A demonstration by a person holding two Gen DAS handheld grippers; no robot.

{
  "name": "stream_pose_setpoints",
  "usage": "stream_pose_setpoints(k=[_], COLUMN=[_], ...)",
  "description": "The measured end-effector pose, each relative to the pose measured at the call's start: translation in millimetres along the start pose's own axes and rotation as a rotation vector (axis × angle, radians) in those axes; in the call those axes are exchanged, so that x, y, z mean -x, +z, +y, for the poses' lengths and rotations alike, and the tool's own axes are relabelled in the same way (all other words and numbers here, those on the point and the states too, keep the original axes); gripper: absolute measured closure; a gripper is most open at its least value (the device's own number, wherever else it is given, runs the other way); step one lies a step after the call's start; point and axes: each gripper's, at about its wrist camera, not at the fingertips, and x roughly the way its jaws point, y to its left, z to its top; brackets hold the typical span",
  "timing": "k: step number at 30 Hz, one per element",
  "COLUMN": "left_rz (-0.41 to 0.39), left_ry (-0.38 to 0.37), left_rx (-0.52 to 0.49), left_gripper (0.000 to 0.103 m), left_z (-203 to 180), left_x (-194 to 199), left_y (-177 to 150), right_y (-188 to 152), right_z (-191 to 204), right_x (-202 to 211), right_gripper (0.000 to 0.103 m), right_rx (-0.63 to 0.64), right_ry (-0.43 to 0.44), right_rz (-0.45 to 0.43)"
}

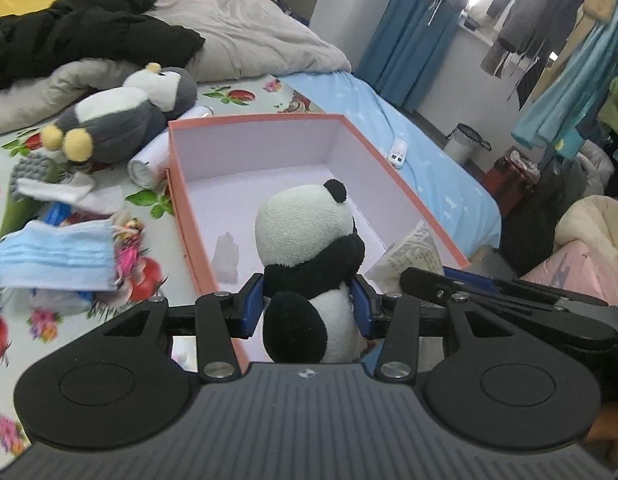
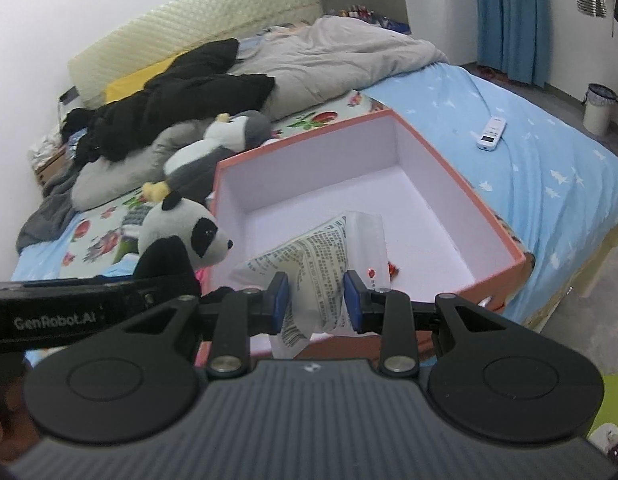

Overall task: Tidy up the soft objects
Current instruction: 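Lower the panda into the pink box and open left tool while right tool releases the bag there, then withdraw both tools from the pink box toward the remaining items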

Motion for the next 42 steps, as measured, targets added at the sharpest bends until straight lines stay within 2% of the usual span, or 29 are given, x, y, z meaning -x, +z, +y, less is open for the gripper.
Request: stream_pose_setpoints(k=[11,15,21,25,26,28,42], left_rz=[0.09,0.108,0.142,0.159,0.153,0.14,0.01], left_ry=[0.003,0.003,0.002,0.007,0.01,0.014,0.024], left_rx=[0.007,0.006,-0.002,-0.004,-0.01,-0.014,-0.032], left_gripper=[0.051,0.051,0.051,0.041,0.041,0.041,0.041], left_z=[26.0,31.7,38.7,39.8,39.4,38.4,17.9], left_x=[-109.3,-138.7,-168.6,-170.6,-167.6,-159.8,-52.3], left_y=[52.2,65.0,71.4,70.4,69.8,69.3,43.4], right_y=[27.8,30.6,30.1,31.0,31.4,31.5,20.7], right_z=[-29.1,-36.1,-40.6,-41.9,-40.8,-38.0,-15.2], right_x=[-88.2,-118.3,-139.7,-144.8,-144.3,-139.2,-60.2], right_gripper=[0.069,0.069,0.068,0.064,0.061,0.047,0.047], right_rx=[-0.013,-0.027,-0.029,-0.03,-0.024,-0.018,-0.016], right_ry=[-0.048,-0.055,-0.075,-0.104,-0.112,-0.114,-0.072], right_rz=[0.09,0.134,0.161,0.184,0.188,0.178,0.083])
